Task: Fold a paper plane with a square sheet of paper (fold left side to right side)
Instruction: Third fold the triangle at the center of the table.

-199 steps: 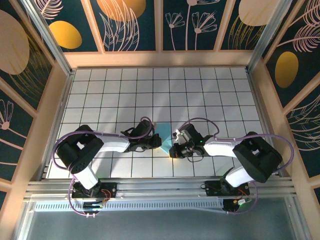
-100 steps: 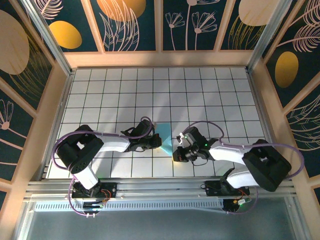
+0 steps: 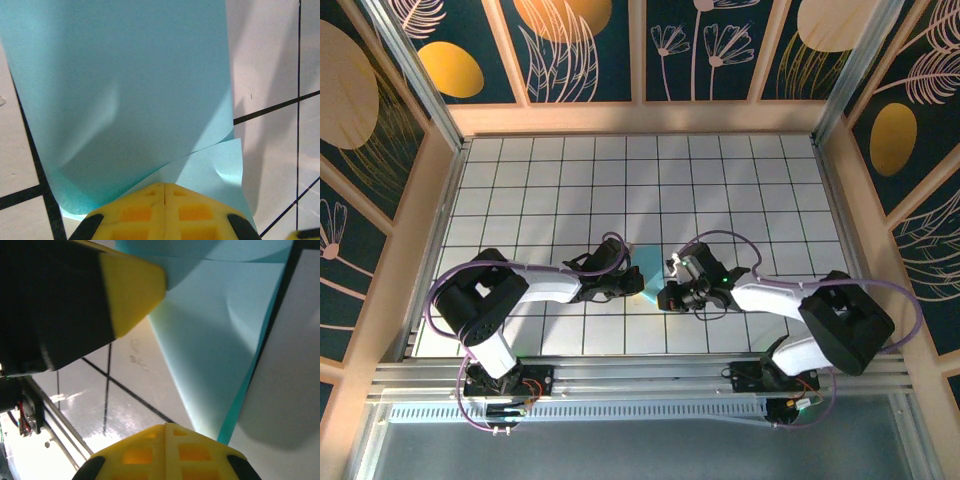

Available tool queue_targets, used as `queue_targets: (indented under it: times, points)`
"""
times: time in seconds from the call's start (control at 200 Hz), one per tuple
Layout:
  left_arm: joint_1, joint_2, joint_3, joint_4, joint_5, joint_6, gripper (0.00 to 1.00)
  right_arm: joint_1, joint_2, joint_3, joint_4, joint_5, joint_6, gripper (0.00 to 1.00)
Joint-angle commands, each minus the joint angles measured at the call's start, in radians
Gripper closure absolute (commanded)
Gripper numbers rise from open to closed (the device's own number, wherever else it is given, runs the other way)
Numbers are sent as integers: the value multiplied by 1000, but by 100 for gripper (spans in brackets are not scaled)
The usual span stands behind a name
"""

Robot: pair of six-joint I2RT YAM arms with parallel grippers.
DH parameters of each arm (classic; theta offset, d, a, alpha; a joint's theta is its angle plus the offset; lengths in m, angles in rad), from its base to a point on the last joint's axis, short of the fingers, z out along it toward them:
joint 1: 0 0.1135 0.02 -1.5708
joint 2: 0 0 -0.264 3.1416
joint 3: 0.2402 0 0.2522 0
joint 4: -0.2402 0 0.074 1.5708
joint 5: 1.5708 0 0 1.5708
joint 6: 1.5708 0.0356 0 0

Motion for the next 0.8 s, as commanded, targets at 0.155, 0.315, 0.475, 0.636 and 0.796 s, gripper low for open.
queue_targets:
  times: [0.155,0.315,0.475,0.636,0.796]
  points:
    - [-1,36,-15,-101,-49,13,99,3,65,-2,44,48,21,100]
    - [-1,21,-18,-91,-50,19,99,-2,88,-26,48,48,47,100]
    - [-1,-42,-33,-55,-50,24,94,-12,120,-41,13,54,63,100]
    - [-2,-127,-67,-20,-53,29,92,-14,130,-59,-5,59,66,100]
    - [-28,-187,-116,68,-11,-3,93,-15,133,-55,-36,74,54,100]
